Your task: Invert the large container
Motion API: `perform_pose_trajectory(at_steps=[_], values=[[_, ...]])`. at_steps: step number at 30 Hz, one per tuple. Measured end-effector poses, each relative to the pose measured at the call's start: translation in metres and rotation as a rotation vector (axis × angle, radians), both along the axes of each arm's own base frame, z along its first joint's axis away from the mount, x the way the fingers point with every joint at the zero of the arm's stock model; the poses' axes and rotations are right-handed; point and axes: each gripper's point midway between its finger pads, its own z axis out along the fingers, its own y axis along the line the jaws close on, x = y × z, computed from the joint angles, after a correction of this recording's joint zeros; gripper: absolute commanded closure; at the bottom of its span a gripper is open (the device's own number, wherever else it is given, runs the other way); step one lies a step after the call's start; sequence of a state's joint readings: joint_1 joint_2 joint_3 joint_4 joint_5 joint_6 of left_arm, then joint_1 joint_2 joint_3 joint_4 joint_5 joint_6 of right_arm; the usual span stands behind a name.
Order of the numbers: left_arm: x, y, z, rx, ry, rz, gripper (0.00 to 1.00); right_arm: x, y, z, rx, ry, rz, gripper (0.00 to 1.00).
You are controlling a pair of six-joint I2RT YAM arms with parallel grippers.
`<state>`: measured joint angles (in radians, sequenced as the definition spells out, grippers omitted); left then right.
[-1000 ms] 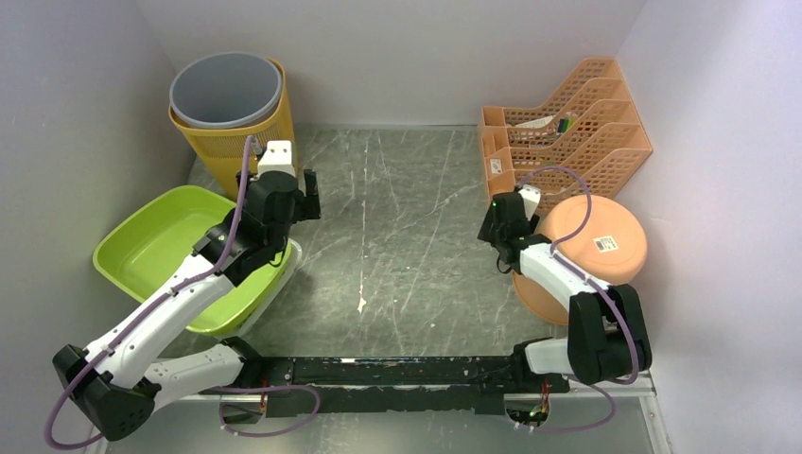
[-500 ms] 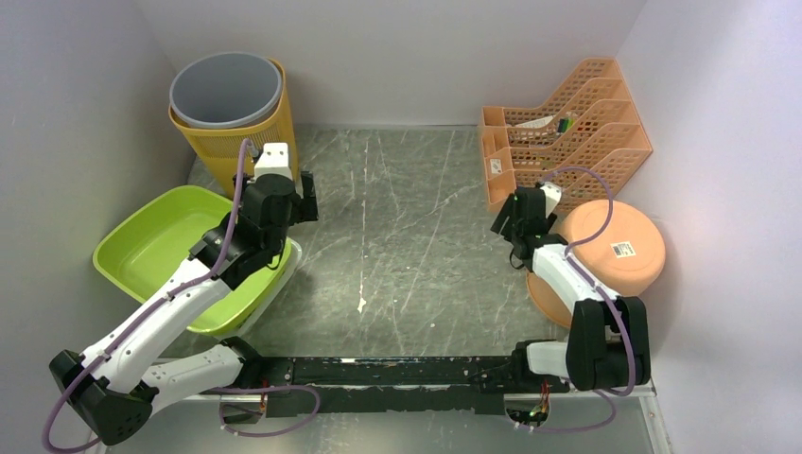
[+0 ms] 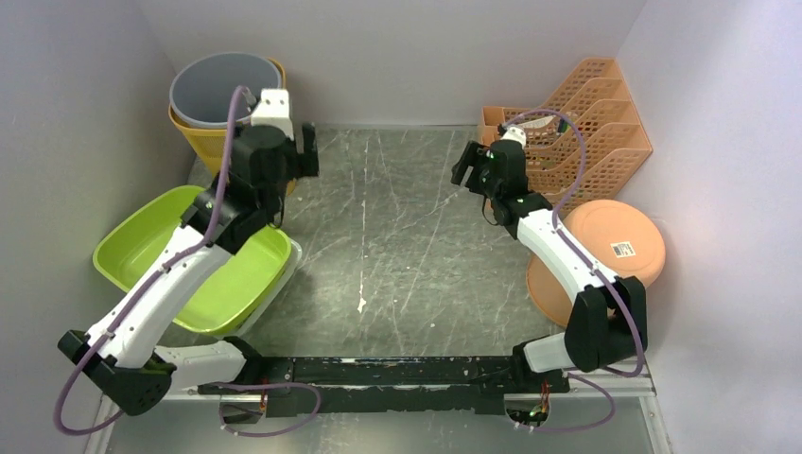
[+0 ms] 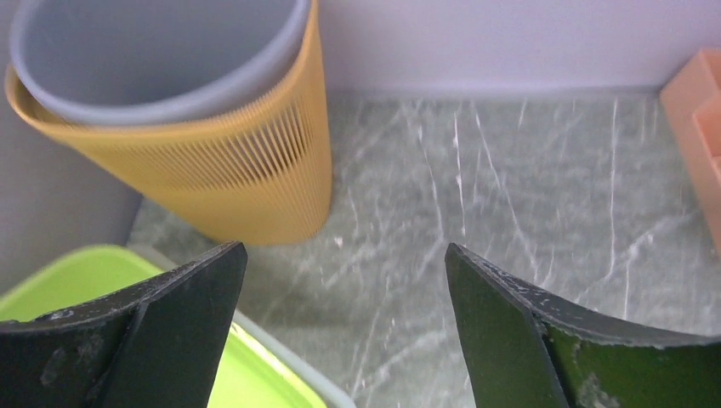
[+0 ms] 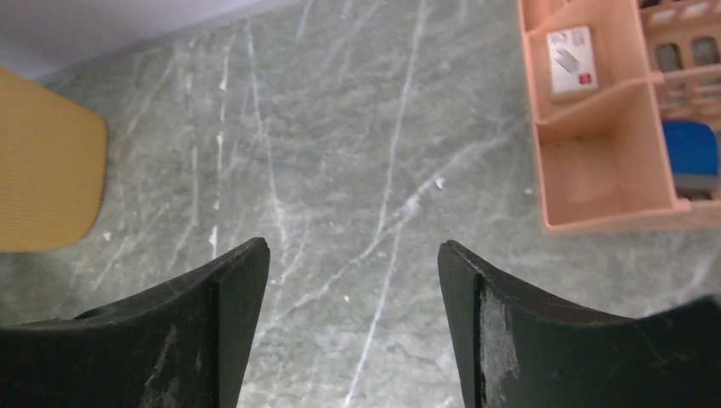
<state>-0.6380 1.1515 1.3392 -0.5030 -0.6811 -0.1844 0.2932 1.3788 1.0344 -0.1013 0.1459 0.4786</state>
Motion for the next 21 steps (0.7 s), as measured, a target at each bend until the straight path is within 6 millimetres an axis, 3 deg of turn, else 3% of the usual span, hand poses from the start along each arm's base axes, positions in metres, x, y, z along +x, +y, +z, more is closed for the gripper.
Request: perform_pose_trajectory(at_steps=[4,6,10,12,16,21], values=[[0.029,0.012,0.055,-0.004,-0.087,0.019,0.01,0.014,0.016,0.008,0.035,-0.015,0.042,0.25],[0.05,0.029,0.077,-0.005,-0.119,0.04,0.0,0.018,0.026,0.008,0.054,-0.008,0.073,0.25],[0.095,0.066,0.091,0.026,-0.126,0.089,0.01,0.019,0.043,0.016,0.077,-0.014,0.13,0.25],[0.114,0.076,0.083,0.049,-0.1,0.084,0.0,0.018,0.052,0.024,0.083,-0.03,0.157,0.25],[0.154,0.083,0.04,0.091,0.001,0.011,0.01,0.013,0.069,0.037,0.081,-0.056,0.21,0.25],[0.18,0.079,-0.016,0.113,0.139,-0.123,0.06,0.008,0.076,0.041,0.068,-0.067,0.246,0.25]])
